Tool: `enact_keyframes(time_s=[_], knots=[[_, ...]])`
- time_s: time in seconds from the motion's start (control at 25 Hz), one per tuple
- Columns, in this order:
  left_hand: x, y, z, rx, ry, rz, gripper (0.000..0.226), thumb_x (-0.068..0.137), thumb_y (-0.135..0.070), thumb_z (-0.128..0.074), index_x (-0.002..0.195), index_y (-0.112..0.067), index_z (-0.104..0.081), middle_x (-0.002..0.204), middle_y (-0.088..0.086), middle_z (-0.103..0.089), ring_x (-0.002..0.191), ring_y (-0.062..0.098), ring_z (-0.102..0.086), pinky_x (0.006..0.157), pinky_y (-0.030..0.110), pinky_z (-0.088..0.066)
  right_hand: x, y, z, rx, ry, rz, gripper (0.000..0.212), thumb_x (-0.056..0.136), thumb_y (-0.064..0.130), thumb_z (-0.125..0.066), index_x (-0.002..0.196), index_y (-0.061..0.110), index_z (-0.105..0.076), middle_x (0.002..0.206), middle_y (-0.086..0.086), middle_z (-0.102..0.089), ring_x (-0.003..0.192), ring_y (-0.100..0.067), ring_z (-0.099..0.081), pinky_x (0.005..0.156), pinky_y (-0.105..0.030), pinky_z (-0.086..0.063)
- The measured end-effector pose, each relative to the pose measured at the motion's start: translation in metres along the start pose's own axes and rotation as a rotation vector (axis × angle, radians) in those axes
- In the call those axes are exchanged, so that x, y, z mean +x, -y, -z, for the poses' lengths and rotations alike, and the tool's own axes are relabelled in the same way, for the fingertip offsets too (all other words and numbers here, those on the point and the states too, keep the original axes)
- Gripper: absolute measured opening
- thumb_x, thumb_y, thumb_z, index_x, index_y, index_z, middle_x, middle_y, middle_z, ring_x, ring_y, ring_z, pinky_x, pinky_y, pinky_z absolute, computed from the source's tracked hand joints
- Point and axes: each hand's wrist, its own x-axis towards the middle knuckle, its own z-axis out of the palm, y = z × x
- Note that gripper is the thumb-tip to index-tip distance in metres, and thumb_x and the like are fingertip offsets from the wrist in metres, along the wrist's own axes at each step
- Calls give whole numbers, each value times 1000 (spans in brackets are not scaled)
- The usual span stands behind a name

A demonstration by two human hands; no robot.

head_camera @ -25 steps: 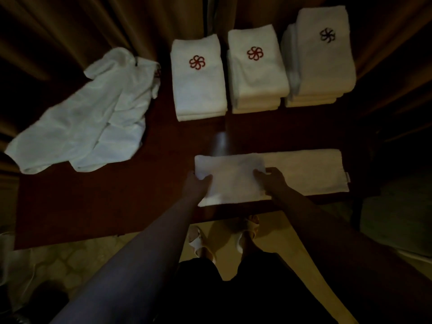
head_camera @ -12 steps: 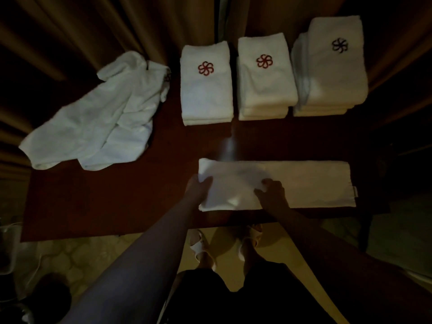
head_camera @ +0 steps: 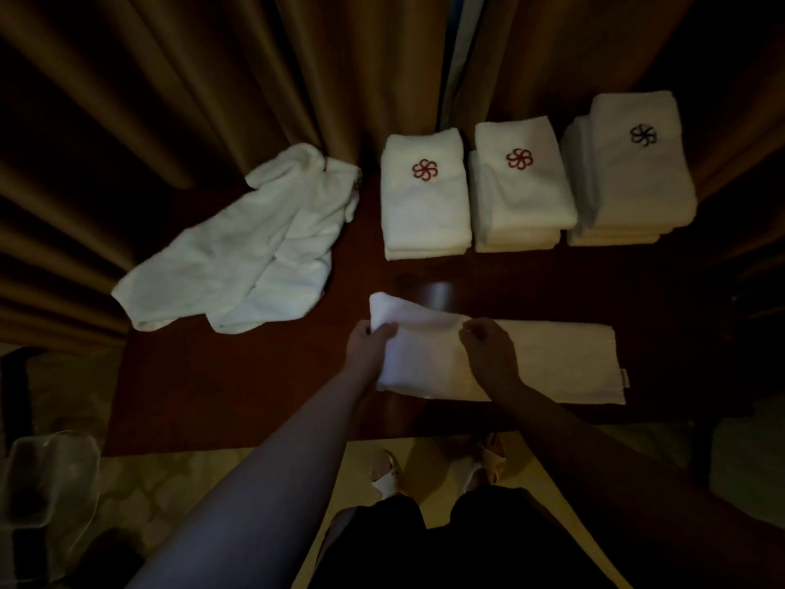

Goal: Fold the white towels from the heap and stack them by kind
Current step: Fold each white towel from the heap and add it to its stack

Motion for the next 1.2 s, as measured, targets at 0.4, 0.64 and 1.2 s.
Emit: enact_keyframes(time_s=[0.4,0.64,1.2], knots=[[-27,-34,-1,-207,271,54,66,95,-66,-23,100,-18,-69,102,9,-69,93,26,-66,89,44,-52,-43,75,-25,228,89,-93,59,84,49,-65,123,8,-49,111,0,-55,101,-17,-57,81,-29,-45],[-39,-45,-35,-88,433,-65,47,103,-45,-30,95,-19,-68,103,10,-69,94,26,-66,80,40,-54,-33,46,17,70,-173,-35,29,88,23,-61,108,2,-61,101,-14,-65,95,-31,-62,76,-37,-50],[-2,8,-149,359,242,47,59,89,-40,-65,131,0,-54,131,15,-57,116,31,-57,92,40,-50,29,-83,151,358,-60,-361,46,93,18,-59,135,4,-45,129,-19,-53,111,-36,-56,82,-40,-48]])
